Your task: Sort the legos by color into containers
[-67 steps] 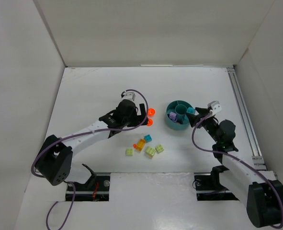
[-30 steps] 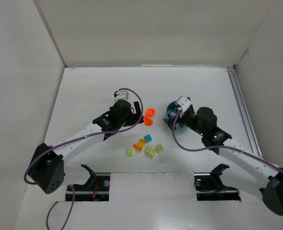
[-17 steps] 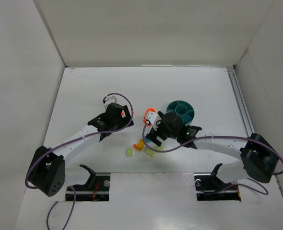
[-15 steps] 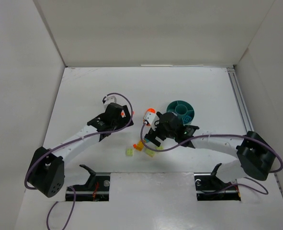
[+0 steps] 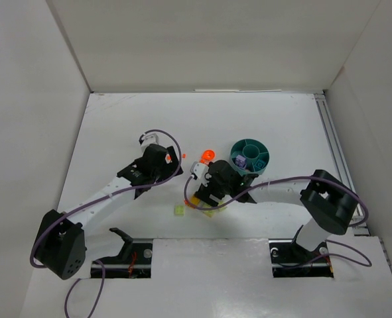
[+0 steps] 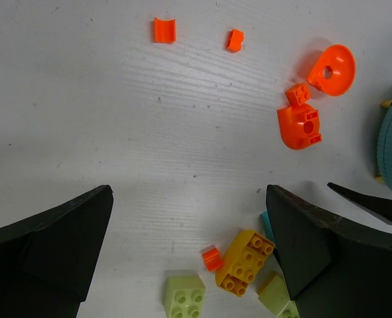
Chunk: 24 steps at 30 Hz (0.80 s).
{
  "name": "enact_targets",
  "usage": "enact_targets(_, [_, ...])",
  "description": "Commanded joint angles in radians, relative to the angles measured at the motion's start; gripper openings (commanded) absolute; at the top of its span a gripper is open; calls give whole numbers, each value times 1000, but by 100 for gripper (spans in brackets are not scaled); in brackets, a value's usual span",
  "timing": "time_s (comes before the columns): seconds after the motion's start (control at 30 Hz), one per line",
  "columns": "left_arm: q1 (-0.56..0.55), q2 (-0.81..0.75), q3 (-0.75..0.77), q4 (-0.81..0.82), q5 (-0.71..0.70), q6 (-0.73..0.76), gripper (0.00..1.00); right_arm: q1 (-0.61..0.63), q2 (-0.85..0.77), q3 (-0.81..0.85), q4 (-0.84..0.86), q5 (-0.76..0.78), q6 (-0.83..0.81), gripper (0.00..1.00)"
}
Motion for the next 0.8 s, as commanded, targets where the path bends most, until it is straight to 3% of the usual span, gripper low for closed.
enact_targets(0.0, [0, -30, -16, 20, -19, 10, 100, 11, 4, 47, 11, -1, 10, 97])
enact_targets(0.3, [0, -30, -16, 29, -10, 10, 100, 11, 81, 95, 20, 19, 10, 84])
enact_targets(0.57, [0, -30, -16, 29, -10, 10, 100, 11, 80, 115, 20, 30, 19, 41])
enact_targets(0.77, [0, -30, -16, 39, -10, 10, 100, 11, -17, 106, 20, 30, 19, 34])
